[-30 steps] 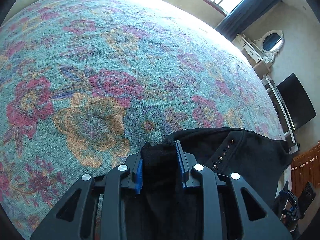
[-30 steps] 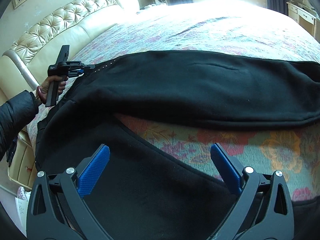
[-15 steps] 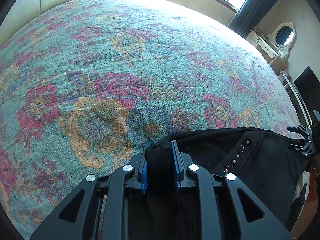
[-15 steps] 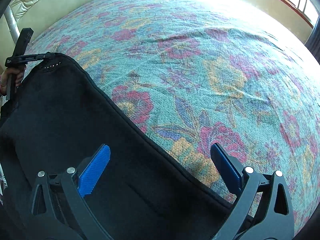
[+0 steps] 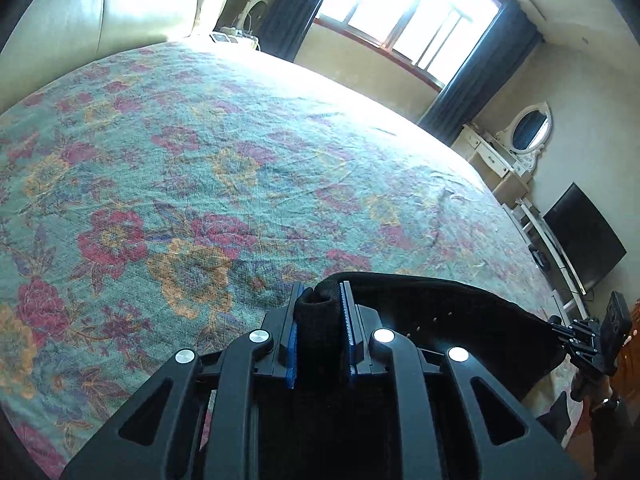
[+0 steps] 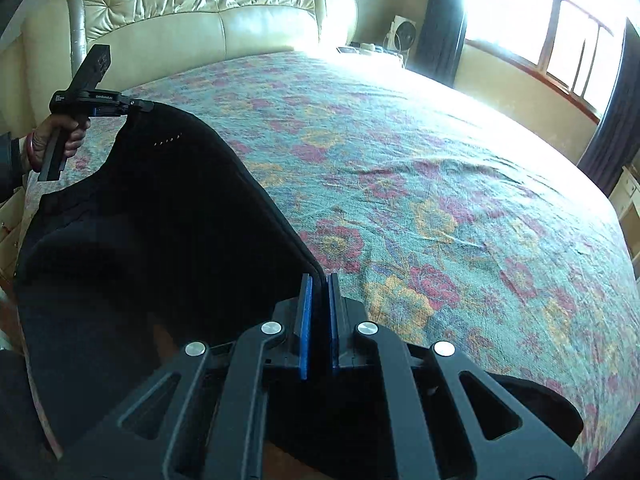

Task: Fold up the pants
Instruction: 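Lift the waistband with both grippers and fold it over toward the hems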

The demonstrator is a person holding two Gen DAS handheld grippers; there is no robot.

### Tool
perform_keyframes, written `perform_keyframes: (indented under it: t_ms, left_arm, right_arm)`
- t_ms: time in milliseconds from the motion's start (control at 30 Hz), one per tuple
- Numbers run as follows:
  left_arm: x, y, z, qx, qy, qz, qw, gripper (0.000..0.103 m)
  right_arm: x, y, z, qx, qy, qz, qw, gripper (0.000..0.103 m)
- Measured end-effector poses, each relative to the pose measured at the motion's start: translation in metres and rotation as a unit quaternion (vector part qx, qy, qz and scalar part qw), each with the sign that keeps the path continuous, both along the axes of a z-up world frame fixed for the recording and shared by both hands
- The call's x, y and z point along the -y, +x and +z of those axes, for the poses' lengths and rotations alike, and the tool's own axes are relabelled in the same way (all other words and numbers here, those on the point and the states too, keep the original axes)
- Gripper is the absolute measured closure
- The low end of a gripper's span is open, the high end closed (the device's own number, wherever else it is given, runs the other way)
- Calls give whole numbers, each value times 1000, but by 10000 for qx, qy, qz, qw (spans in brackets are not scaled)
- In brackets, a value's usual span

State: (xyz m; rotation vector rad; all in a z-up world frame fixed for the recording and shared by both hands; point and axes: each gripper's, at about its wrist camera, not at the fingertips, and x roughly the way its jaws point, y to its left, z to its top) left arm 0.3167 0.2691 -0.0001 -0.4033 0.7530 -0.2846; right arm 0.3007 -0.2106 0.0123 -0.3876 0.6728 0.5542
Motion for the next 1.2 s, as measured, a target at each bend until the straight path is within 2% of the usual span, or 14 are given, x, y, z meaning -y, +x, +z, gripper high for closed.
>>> perform_keyframes:
  t_ms: [100, 233, 367, 467, 533, 567, 633, 733, 767, 867, 933, 1033, 1100, 1200]
  left_arm:
    - [-9, -53, 28, 350, -344, -199, 9986, 85]
    - [-7, -131, 41, 546, -475, -400, 9966, 85]
    - [-13, -198, 9, 242, -521, -336, 9978, 85]
    - [-33, -228, -31, -246, -731, 90, 9970, 85]
    - [-52, -251, -50, -392, -1044, 558, 9922, 85]
    - [-61, -263, -57, -425, -1173, 806, 9889, 85]
    - [-70, -281, -63, -362, -1583, 1120, 9803, 84]
    - [-60, -289, -60, -198, -2027, 1149, 9723, 73]
    - [-51, -285, -58, -227, -2075, 1096, 9718, 63]
    - [-25, -267, -62, -422, -2114, 919, 9722, 57]
    - [-14, -253, -70, -677, -1970, 984, 9731, 57]
    - [-7, -235, -85, -978, -1924, 1229, 9687, 57]
    - [-8, -229, -95, -1186, -2016, 1531, 9601, 57]
    - [-13, -227, -102, -1066, -2419, 1849, 9465, 48]
  right_arm:
    - [4, -68, 3, 240, 115, 1, 9996, 96]
    - [1, -145, -21, 235, 15, -49, 9997, 96]
    - [-13, -180, -63, -269, 45, -97, 9996, 96]
    - [-19, -189, -95, -740, -99, -190, 9970, 90]
    - [-10, -193, -93, -966, 395, -364, 9939, 81]
    - [1, -191, -88, -1227, 952, -515, 9865, 76]
    - [28, -191, -84, -1644, 2118, -953, 9587, 42]
    - [63, -190, -97, -2228, 3600, -1550, 8926, 41]
    - [69, -188, -104, -2370, 3932, -1695, 8721, 41]
    - [78, -185, -122, -2627, 4483, -2027, 8300, 40]
    - [80, -186, -129, -2601, 4731, -2138, 8141, 41]
    - [79, -179, -134, -2628, 4774, -2266, 8073, 40]
    - [77, -177, -136, -2657, 4867, -2270, 8007, 37]
    - [72, -171, -141, -2648, 4891, -2321, 7980, 36]
